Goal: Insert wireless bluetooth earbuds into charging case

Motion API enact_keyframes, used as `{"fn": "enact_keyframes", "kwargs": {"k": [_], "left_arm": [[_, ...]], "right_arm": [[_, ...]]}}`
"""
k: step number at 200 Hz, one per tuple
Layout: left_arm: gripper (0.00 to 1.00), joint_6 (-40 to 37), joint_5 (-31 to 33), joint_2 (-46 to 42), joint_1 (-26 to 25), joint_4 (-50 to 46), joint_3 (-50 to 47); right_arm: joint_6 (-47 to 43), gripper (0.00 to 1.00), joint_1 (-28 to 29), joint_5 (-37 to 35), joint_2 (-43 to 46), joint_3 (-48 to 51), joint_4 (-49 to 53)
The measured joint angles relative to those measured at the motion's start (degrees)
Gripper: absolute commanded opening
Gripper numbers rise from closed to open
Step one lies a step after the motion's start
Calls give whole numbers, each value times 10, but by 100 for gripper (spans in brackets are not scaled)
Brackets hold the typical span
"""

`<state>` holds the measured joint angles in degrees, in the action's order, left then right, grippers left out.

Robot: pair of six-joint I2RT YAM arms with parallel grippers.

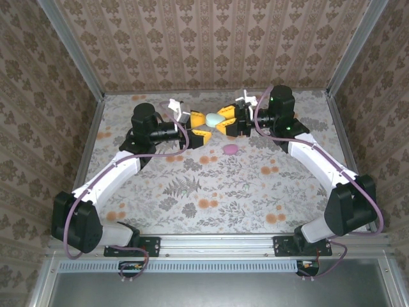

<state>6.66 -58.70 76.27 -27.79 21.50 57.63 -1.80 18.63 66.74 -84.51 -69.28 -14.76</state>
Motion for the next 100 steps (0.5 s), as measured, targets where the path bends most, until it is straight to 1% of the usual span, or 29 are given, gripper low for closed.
{"fn": "enact_keyframes", "kwargs": {"k": [60,88,100], "left_arm": [[65,13,13,0,0,18,0],[61,17,12,0,-3,22,1],[60,19,12,0,-6,22,2]], "right_arm": [[-9,37,4,11,0,0,0],[-13,37,7,12,0,0,0],[-13,37,7,12,0,0,0]]}}
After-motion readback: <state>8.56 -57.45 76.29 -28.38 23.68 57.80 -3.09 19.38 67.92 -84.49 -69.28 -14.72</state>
